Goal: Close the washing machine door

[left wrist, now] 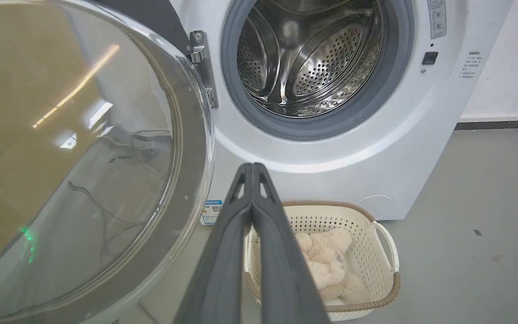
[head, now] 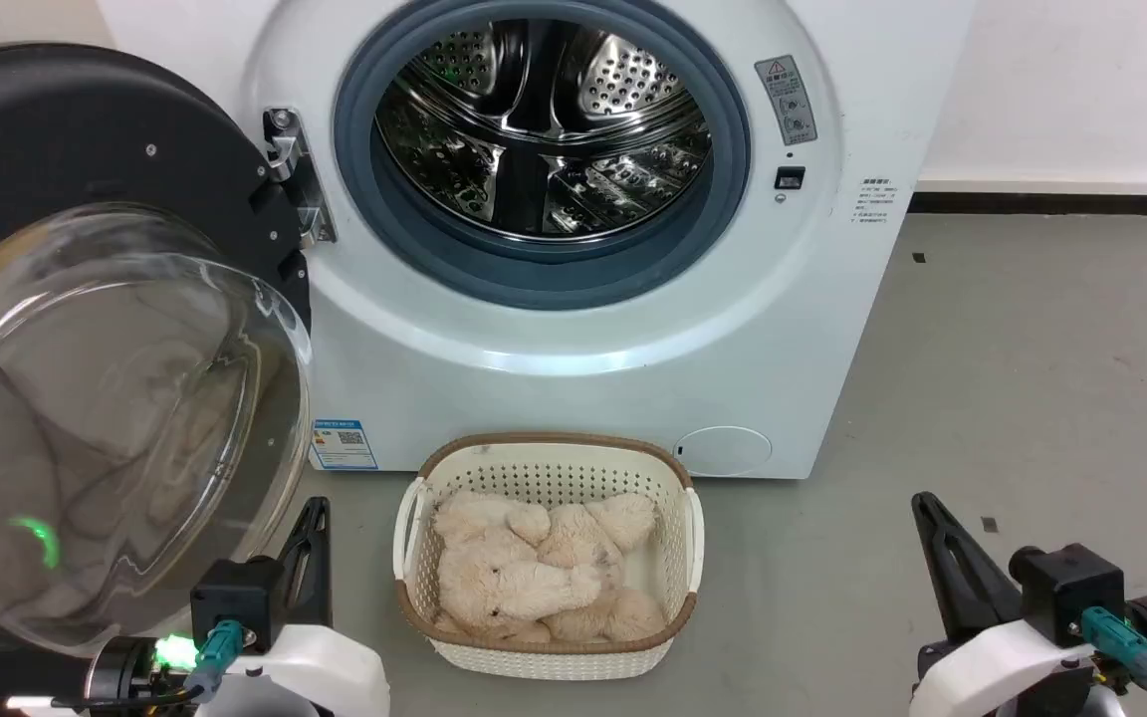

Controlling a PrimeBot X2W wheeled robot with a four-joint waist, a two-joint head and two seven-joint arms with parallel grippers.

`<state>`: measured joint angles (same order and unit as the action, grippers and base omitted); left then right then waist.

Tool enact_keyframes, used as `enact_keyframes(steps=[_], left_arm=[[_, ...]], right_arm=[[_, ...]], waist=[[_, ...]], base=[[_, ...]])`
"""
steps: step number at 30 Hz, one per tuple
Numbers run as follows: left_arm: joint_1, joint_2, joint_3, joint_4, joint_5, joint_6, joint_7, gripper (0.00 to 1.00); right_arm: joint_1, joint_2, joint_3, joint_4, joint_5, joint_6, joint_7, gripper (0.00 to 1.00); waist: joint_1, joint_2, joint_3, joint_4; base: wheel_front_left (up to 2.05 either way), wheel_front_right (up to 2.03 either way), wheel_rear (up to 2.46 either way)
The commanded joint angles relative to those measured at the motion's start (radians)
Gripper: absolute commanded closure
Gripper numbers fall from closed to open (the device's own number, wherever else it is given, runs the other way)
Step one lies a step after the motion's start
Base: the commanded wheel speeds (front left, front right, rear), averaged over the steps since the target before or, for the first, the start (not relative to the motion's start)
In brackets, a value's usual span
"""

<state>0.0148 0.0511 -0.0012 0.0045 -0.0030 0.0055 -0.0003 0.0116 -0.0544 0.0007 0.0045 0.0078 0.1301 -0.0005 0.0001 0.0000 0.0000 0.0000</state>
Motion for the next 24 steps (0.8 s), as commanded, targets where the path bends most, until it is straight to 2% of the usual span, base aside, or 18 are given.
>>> enact_keyframes(steps=[1,20,21,24], left_arm=[[-0.015,-0.001,0.001,-0.005,0.003,-0.005,0.0,1.0],[-0.015,-0.001,0.001,-0.005,0.003,-0.005,0.0,1.0],[0.0,0.0,0.0,0.0,0.0,0.001,0.0,0.0],[0.001,0.0,-0.001,0.002,-0.001,0.001,-0.001,0.0]], right_arm=[[-0.012,0.004,-0.001,-0.005,-0.008,0.001,0.0,1.0],[-0.012,0.004,-0.001,-0.005,-0.008,0.001,0.0,1.0],[0.0,0.0,0.0,0.0,0.001,0.0,0.0,0.0],[0.0,0.0,0.0,0.001,0.001,0.0,-0.001,0.0]], waist=[[-0.0001,0.0,0.0,0.0],[-0.0001,0.0,0.0,0.0],[0.0,0.0,0.0,0.0],[0.0,0.0,0.0,0.0]], base=[[0.0,0.0,0.0],[0.0,0.0,0.0],[0.0,0.0,0.0],[0.0,0.0,0.0]])
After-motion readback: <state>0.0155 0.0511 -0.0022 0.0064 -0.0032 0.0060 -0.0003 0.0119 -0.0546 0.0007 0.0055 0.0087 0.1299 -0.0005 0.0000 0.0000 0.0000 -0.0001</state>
